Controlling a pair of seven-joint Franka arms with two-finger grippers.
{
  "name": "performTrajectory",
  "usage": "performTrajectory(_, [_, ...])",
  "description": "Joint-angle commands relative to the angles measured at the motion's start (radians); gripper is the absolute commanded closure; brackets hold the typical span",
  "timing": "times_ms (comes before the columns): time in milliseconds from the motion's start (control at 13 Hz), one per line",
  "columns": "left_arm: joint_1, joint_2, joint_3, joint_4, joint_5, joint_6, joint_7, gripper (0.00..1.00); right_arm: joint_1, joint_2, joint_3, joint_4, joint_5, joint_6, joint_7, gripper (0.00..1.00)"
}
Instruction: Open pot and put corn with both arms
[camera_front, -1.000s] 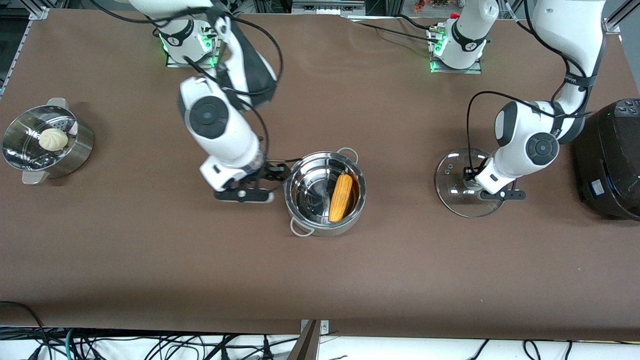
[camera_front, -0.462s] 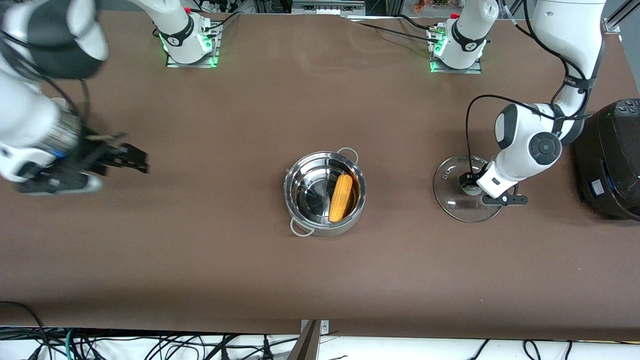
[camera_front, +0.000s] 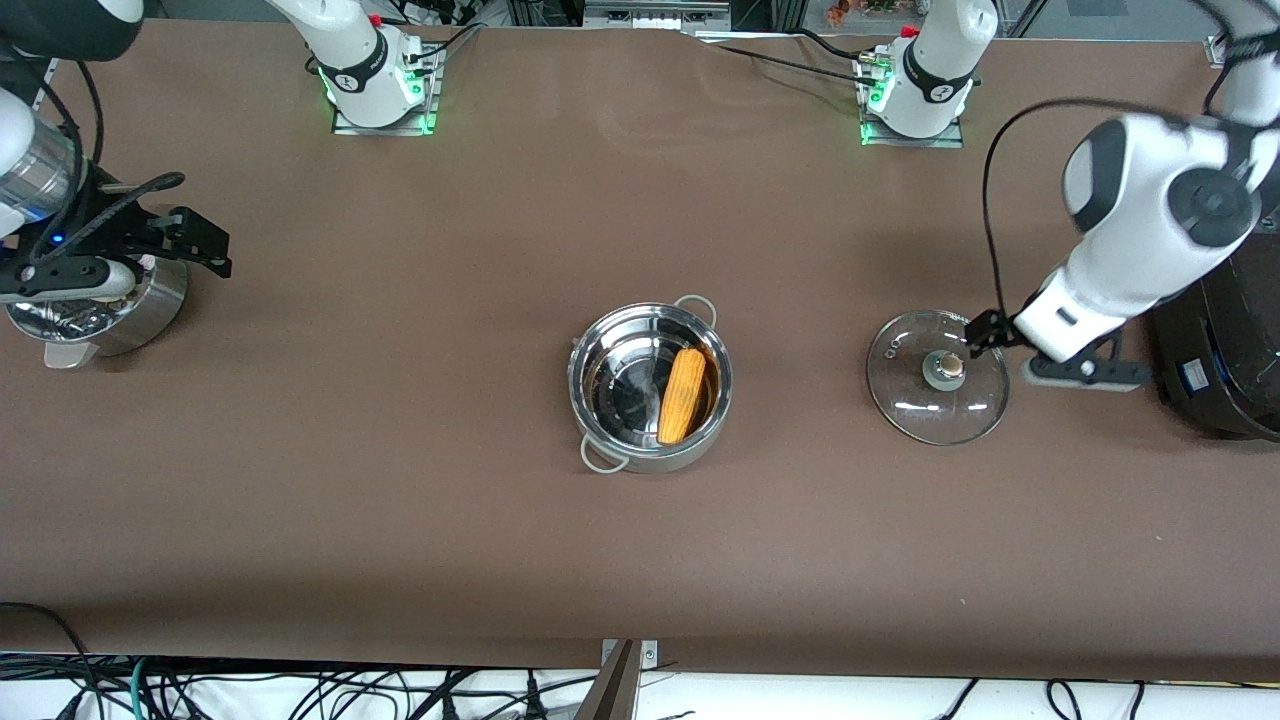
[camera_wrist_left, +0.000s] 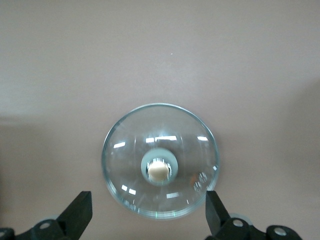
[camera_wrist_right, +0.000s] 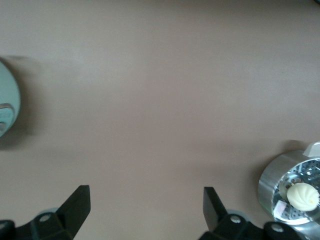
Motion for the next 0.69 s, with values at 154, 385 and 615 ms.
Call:
performTrajectory(154, [0.061, -0.039, -0.007, 0.249, 0.014, -0.315, 0.02, 0.0, -0.032, -0.058, -0.013, -0.075, 0.025, 0.043, -0.008, 0.0])
performTrajectory(385, [0.075, -0.045, -0.012, 0.297, 0.012, -0.43, 0.01, 0.0, -0.032, 0.041, -0.035, 0.09, 0.058, -0.113, -0.011, 0.0])
performTrajectory(615, [0.074, -0.048, -0.015, 0.311, 0.012, -0.445, 0.005, 0.0, -0.032, 0.036, -0.035, 0.075, 0.059, -0.112, -0.011, 0.0])
